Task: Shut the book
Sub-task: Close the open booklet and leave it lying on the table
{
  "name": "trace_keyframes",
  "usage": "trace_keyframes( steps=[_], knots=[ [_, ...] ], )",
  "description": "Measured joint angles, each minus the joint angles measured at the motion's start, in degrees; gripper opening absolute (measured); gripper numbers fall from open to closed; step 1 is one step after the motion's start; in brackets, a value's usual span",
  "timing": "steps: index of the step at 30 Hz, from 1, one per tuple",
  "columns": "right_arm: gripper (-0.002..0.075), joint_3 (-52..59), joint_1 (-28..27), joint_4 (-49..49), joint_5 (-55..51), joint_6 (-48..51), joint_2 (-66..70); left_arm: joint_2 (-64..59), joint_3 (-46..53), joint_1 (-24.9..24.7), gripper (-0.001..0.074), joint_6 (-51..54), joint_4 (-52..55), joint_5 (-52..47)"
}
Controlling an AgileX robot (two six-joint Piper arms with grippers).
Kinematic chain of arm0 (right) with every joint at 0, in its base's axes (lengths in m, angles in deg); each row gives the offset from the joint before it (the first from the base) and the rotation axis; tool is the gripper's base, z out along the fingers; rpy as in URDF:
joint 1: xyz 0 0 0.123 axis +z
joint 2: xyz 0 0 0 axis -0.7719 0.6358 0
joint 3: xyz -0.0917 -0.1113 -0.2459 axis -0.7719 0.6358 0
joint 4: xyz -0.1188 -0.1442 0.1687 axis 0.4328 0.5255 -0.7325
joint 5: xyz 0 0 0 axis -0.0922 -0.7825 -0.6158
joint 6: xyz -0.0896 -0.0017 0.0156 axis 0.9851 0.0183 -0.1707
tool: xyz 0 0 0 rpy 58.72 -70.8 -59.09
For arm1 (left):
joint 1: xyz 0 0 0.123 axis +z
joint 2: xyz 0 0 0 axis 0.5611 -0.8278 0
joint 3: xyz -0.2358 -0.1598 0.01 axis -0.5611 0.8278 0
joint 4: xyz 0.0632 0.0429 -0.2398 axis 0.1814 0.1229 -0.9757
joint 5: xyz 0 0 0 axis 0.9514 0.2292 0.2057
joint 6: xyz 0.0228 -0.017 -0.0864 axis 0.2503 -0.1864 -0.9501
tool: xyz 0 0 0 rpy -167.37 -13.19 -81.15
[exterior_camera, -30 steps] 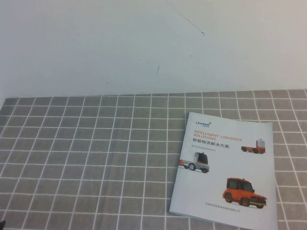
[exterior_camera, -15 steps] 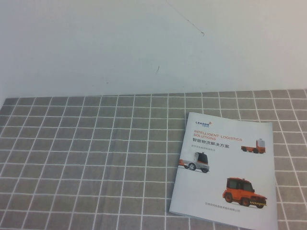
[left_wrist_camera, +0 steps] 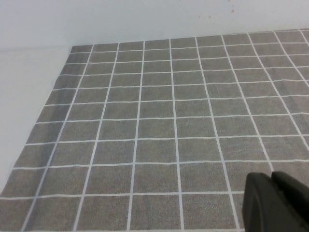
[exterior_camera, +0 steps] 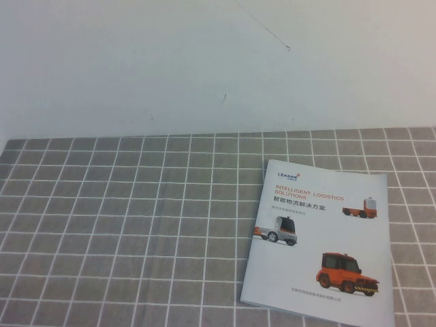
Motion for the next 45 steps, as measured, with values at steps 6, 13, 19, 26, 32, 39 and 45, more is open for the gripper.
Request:
trace_keyframes(
  steps=[6,13,19,26,32,39,45],
  knots=[
    [-0.0003,0.00,0.00,0.00,0.00,0.14,-0.08,0.00,0.00,0.00,-0.0004,-0.36,0.00,0.00],
    [-0.0003,0.00,0.00,0.00,0.00,0.14,-0.08,0.00,0.00,0.00,-0.0004,-0.61,0.00,-0.05],
    [-0.0003,0.00,0.00,0.00,0.00,0.14,-0.08,0.00,0.00,0.00,-0.0004,-0.70,0.00,-0.05],
    [-0.0003,1.50,0.00,0.03,7.01,0.34,-0.54,0.00,0.00,0.00,-0.0004,-0.82,0.00,-0.13],
    [-0.0003,5.46,0.00,14.32,13.52,-17.39,-3.59,0.04,0.00,0.00,-0.0003,-0.82,0.00,-0.13],
    [-0.0003,11.15,0.00,28.79,18.47,-34.93,-10.50,0.04,0.00,0.00,-0.0004,-0.82,0.00,-0.13],
    [-0.0003,19.04,0.00,29.68,30.89,-34.20,-12.19,0.04,0.00,0.00,-0.0004,-0.82,0.00,-0.13]
  ],
)
